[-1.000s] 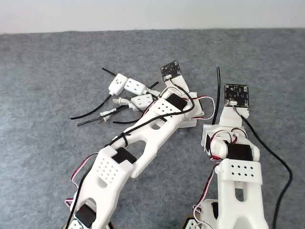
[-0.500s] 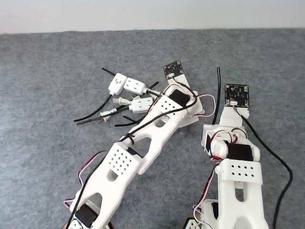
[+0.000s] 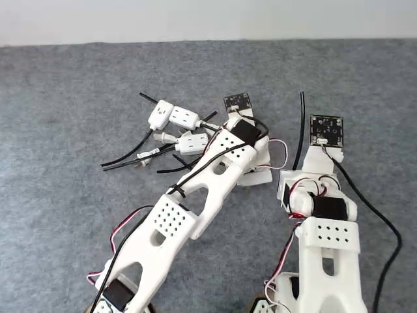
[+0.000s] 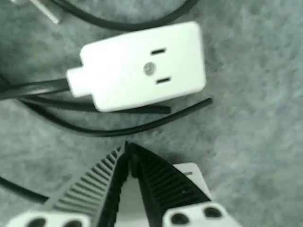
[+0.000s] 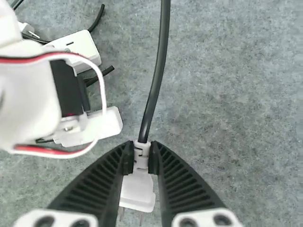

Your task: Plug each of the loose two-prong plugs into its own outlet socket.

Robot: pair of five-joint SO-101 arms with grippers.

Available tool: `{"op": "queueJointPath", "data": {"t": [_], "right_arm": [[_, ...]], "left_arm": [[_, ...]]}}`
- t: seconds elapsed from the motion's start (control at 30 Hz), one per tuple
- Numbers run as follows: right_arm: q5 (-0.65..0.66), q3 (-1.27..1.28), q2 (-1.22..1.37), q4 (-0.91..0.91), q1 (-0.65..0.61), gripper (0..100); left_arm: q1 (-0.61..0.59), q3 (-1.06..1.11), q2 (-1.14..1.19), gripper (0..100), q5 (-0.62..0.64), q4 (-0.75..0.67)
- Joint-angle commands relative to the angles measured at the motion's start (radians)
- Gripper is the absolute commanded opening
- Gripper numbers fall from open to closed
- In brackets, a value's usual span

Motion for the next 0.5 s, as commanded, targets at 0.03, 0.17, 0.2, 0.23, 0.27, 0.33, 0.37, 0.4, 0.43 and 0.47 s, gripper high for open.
{"op": "queueJointPath", "data": {"t": [0.03,0.17,0.2,0.23,0.27,0.33,0.37,0.4,0.43,0.47], "right_arm": [[-0.025,-0.054,-0.038,-0.01,0.018,0.9],[-0.028,-0.077,-0.039,0.025,0.033,0.9],[-0.028,-0.077,-0.039,0.024,0.035,0.9],[-0.028,-0.077,-0.039,0.024,0.035,0.9],[-0.028,-0.077,-0.039,0.024,0.035,0.9],[-0.028,-0.08,-0.039,0.028,0.035,0.9],[-0.028,-0.08,-0.039,0.028,0.035,0.9],[-0.028,-0.08,-0.036,0.025,0.033,0.9],[-0.026,-0.08,-0.03,0.024,0.033,0.9],[-0.026,-0.08,-0.03,0.024,0.031,0.9]], "left_arm": [[0.017,-0.093,-0.015,1,-0.043,0.084],[0.031,-0.145,-0.002,1,-0.055,0.117],[0.031,-0.147,0.003,1,-0.055,0.117],[0.031,-0.148,0.002,1,-0.057,0.117],[0.031,-0.147,-0.002,1,-0.06,0.117],[0.031,-0.142,-0.014,1,-0.063,0.118],[0.031,-0.139,-0.021,1,-0.072,0.12],[0.031,-0.131,-0.032,1,-0.089,0.12],[0.029,-0.12,-0.055,1,-0.103,0.121],[0.028,-0.108,-0.084,1,-0.109,0.123]]}}
